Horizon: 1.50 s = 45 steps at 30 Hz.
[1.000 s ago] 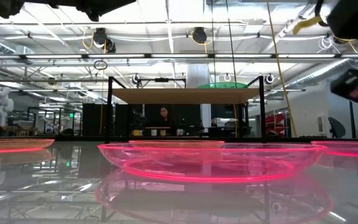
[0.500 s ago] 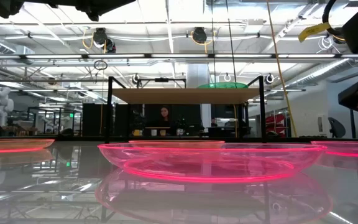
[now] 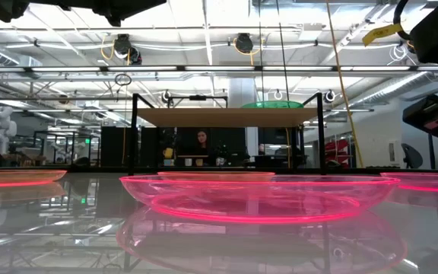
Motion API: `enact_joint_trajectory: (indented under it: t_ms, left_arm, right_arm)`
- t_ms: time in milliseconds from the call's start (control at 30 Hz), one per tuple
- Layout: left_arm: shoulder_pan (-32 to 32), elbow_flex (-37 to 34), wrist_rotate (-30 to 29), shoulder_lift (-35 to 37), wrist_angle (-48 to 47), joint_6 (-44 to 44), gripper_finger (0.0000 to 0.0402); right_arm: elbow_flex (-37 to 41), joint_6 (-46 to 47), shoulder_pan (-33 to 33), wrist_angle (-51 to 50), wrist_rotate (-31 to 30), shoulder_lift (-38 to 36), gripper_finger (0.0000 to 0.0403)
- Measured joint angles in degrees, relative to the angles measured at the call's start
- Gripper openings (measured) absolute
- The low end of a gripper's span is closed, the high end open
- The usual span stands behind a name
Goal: Place and stack plates onto a shelf
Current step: Stack the blue plate on top of the green plate on the shelf
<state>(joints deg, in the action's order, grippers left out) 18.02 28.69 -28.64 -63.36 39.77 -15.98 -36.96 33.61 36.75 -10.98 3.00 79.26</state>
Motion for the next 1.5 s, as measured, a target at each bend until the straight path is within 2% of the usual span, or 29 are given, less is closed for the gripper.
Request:
enact_joint_trajectory:
  t_ms: [700, 867, 1133, 1333, 1500]
  left_arm:
    - [0.00, 0.00, 0.04, -0.01, -1.51, 1.20, 0.0129]
    - [0.00, 0.00, 0.04, -0.01, -1.79, 1.49, 0.0129]
    - [-1.32, 0.00, 0.04, -0.01, -2.72, 2.25, 0.0129]
    - [-1.66, 0.00, 0.05, -0.01, -2.78, 3.01, 0.0129]
    - [-1.66, 0.00, 0.04, -0.01, -2.78, 3.01, 0.0129]
  right_arm:
    - [4.22, 2.30, 0.09, 0.80, -1.43, -0.10, 0.0115]
    - [4.25, 0.87, 0.09, 0.57, -1.41, -0.09, 0.0087]
    - [4.29, -1.37, -0.04, 0.56, -0.37, -0.07, 0.0006]
    - [4.36, -1.43, -0.02, 1.72, 0.38, -0.74, 0.0002]
    - [4.47, -1.95, -0.31, 3.12, 0.16, -4.50, 0.0000]
